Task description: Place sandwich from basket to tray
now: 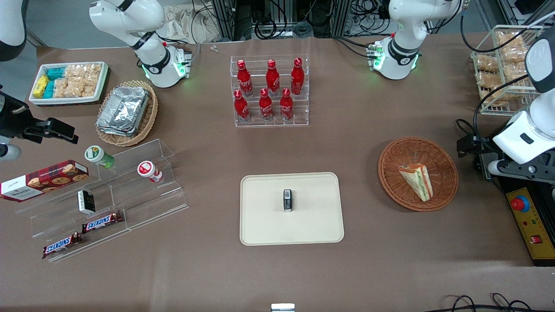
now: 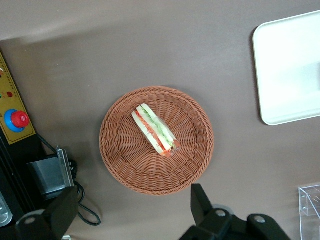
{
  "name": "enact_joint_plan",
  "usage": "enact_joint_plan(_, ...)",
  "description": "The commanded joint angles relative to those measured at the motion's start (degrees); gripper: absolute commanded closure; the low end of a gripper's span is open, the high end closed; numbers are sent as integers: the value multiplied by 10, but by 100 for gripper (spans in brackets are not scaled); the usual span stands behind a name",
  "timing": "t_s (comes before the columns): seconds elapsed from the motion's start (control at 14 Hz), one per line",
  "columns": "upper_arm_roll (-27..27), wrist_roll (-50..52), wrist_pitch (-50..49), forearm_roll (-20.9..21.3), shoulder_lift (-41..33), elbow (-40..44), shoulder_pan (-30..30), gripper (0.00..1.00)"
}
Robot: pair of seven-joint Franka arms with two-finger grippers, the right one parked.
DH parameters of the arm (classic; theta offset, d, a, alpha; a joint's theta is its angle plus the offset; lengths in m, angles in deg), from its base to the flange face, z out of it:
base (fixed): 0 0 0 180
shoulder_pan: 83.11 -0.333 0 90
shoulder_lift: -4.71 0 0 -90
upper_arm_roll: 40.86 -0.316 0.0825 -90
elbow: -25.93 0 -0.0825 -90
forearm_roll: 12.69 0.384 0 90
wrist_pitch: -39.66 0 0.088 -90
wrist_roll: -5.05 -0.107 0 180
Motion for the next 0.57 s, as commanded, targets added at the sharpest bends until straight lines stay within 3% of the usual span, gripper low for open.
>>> enact_joint_plan(0.0,-3,9,-16,5,7,19,7,0)
enact_joint_plan(0.5,-3,47,-19,2,7,9,6,0)
